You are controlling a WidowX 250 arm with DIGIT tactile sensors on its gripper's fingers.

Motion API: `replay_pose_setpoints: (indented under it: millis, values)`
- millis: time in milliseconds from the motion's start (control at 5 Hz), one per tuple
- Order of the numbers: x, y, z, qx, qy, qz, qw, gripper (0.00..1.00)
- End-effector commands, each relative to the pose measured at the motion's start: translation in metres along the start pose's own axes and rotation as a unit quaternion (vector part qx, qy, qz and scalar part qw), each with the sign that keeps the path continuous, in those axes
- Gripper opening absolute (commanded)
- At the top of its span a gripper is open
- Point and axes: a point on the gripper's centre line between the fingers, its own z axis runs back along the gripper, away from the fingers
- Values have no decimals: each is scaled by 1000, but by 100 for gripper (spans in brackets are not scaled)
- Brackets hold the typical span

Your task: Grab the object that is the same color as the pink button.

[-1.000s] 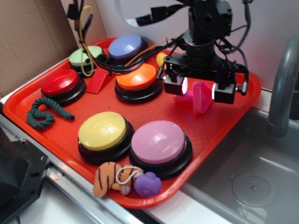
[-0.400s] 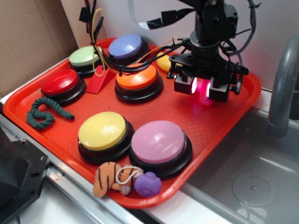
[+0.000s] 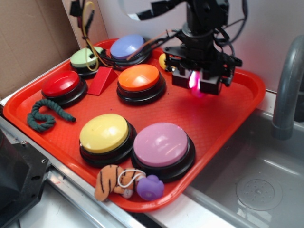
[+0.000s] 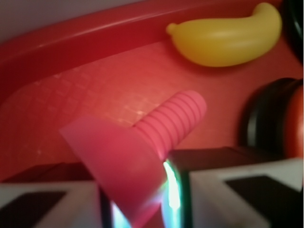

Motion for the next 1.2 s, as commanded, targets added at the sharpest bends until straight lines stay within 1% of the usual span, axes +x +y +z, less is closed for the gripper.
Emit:
replay_pose_setpoints:
  millis: [0,200,400,600,800,1000]
  values:
    - [6,37,60,-61,0,-39,997,0]
    - [-3,68,80,-78,19,-39,996,0]
    - [-16,110,98,-91,27,-30,995,0]
    - [-31,136,104,-72,36,-22,997,0]
    - [-43,154,104,-73,48,-22,996,0]
    - [-50,159,96,-71,50,-17,996,0]
